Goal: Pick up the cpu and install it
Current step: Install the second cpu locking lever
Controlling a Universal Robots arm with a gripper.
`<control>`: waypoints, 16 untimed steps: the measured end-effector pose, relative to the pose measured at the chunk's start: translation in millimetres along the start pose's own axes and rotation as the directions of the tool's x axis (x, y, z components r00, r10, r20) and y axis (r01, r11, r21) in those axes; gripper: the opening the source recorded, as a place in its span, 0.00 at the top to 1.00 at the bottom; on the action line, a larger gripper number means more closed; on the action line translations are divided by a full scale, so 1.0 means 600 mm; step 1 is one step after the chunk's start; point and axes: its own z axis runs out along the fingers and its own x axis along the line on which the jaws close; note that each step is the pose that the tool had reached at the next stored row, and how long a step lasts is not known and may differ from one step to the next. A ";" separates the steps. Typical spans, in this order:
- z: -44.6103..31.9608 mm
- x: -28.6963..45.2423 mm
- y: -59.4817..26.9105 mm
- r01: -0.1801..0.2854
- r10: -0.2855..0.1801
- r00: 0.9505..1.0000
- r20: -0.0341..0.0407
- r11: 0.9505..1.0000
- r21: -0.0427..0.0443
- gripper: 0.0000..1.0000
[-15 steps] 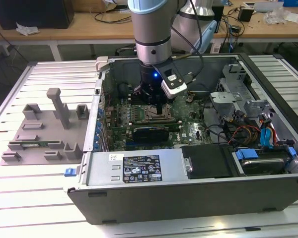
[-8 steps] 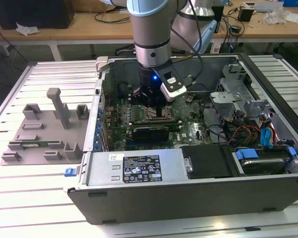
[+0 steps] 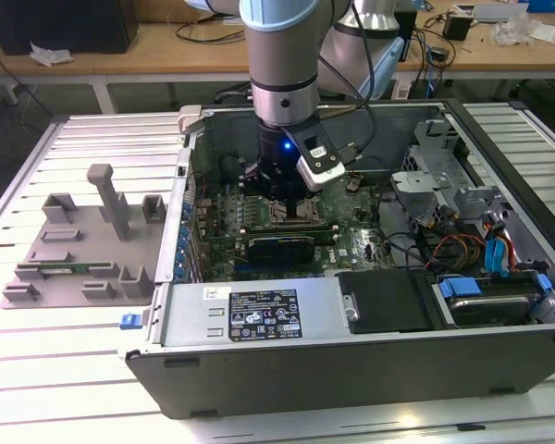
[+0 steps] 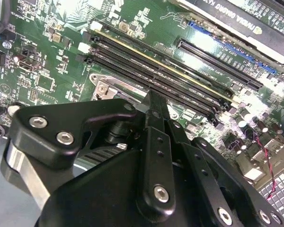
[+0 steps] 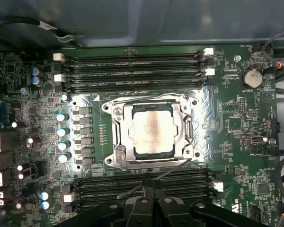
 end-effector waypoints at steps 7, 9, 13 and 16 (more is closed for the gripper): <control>0.006 0.005 -0.004 0.000 0.000 1.000 0.001 1.000 0.000 0.89; 0.007 0.008 -0.006 0.000 0.000 1.000 0.002 1.000 0.000 0.89; 0.010 0.010 -0.006 0.001 -0.001 1.000 0.002 1.000 0.000 0.89; 0.014 0.011 -0.006 0.003 -0.003 1.000 0.002 1.000 0.000 0.89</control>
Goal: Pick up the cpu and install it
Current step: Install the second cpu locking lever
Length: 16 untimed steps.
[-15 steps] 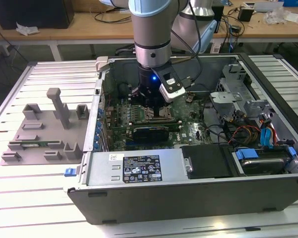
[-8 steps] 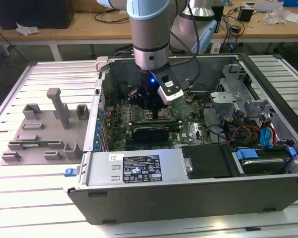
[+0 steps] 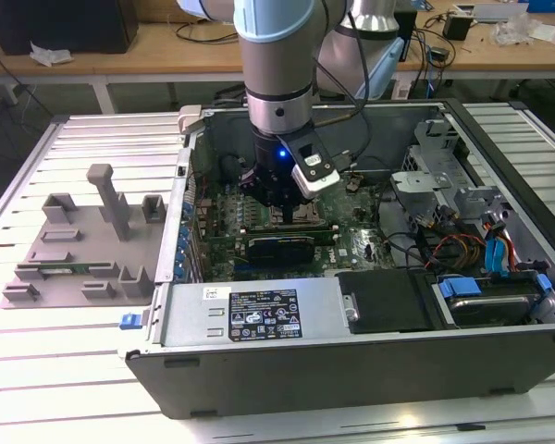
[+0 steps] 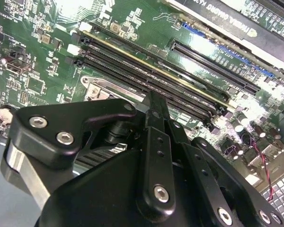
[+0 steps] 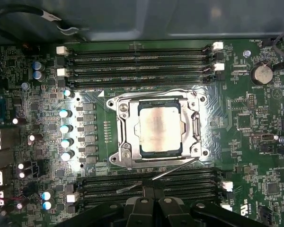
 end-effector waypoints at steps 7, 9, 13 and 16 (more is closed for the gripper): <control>0.008 0.004 0.000 0.000 0.000 1.000 0.006 1.000 0.000 0.89; 0.010 0.014 0.000 0.001 -0.001 1.000 0.021 1.000 -0.002 0.89; 0.014 0.028 0.003 0.001 -0.001 0.999 0.041 1.000 -0.003 0.89; 0.015 0.034 0.004 0.001 -0.001 0.999 0.054 1.000 -0.004 0.89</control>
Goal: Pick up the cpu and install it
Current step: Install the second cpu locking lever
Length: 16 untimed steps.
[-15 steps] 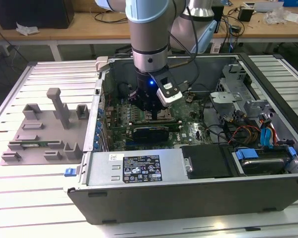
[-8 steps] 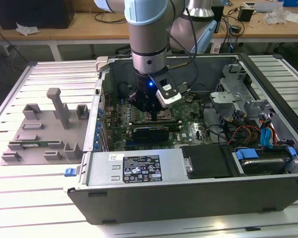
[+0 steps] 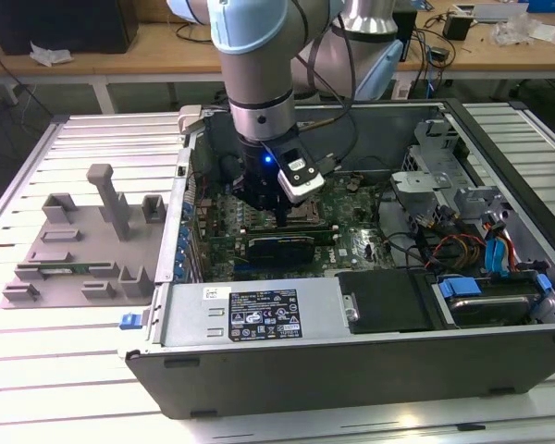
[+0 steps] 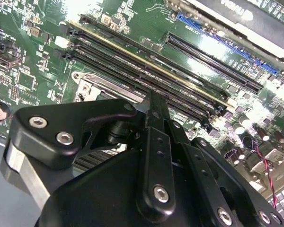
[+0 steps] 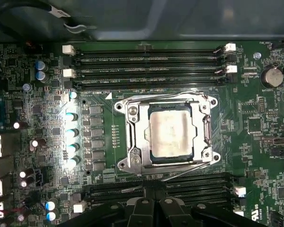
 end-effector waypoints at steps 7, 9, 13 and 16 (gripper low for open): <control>0.001 0.038 -0.004 -0.002 0.003 0.997 0.073 1.000 -0.026 0.89; 0.001 0.040 -0.006 -0.002 0.004 0.997 0.078 1.000 -0.030 0.89; 0.002 0.040 -0.006 -0.002 0.004 0.997 0.072 1.000 -0.030 0.89; 0.002 0.038 -0.007 -0.005 0.006 1.000 0.029 0.999 -0.034 0.89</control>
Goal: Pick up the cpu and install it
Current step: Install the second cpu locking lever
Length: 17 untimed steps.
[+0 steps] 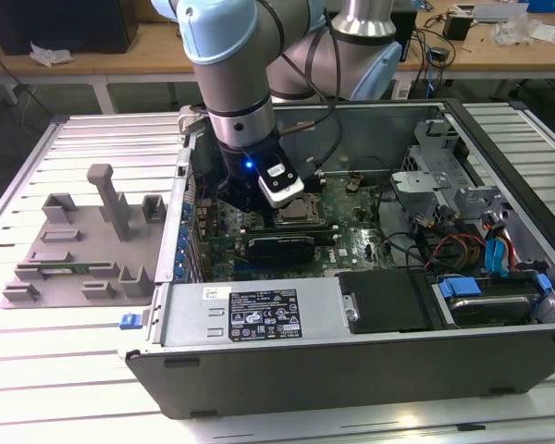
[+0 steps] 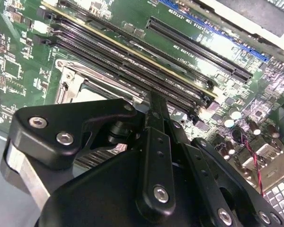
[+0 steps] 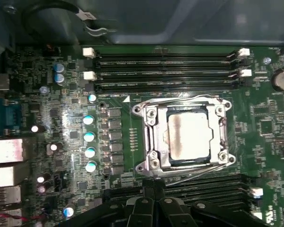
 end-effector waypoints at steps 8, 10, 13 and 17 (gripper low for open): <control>0.000 -0.001 -0.012 -0.004 0.004 1.000 -0.003 1.000 -0.029 0.89; 0.000 -0.001 -0.012 -0.004 0.004 1.000 -0.003 0.999 -0.033 0.89; 0.001 -0.003 -0.012 -0.003 0.003 1.000 -0.003 0.999 -0.035 0.89; 0.003 -0.008 -0.012 -0.002 0.002 1.000 -0.003 0.999 -0.035 0.89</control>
